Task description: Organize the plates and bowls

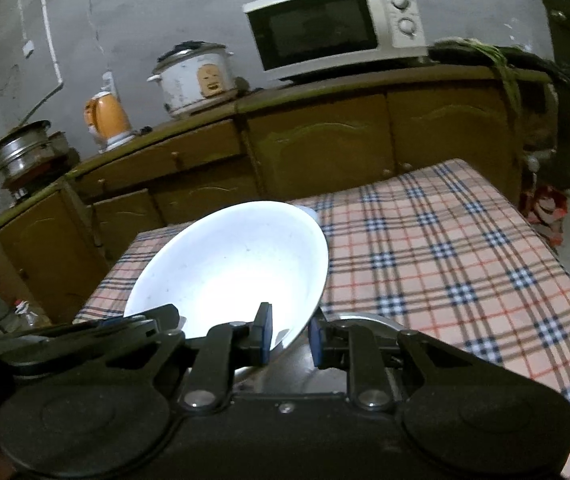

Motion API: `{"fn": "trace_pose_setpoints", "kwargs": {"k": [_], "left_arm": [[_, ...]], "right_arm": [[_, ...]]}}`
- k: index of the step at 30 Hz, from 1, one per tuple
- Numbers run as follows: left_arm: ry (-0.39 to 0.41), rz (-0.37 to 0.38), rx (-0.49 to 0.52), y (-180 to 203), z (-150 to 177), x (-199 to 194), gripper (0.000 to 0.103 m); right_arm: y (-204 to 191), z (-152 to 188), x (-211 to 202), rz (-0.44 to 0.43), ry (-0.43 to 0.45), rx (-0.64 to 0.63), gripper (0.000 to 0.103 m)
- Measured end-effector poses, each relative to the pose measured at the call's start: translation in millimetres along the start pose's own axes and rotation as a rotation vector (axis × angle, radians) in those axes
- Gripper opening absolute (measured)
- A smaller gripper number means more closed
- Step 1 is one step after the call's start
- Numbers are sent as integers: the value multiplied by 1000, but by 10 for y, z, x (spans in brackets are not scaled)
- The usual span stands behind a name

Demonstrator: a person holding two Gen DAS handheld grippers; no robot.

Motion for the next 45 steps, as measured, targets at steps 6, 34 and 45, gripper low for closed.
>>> {"fn": "trace_pose_setpoints", "kwargs": {"k": [6, 34, 45], "left_arm": [[-28, 37, 28, 184, 146, 117, 20], [-176, 77, 121, 430, 722, 573, 22], [-188, 100, 132, 464, 790, 490, 24]], "right_arm": [[275, 118, 13, 39, -18, 32, 25], [854, 788, 380, 79, -142, 129, 24], [855, 796, 252, 67, -153, 122, 25]]}}
Point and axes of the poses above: each gripper's, at about its wrist camera, not at the fingertips, and x roughly the way its jaws point, y to its right, z to its underside, the point moved 9 cm from there along x, roughly the way its jaws point, and after that the axes turned 6 degrees about y, right-handed, at the moved point
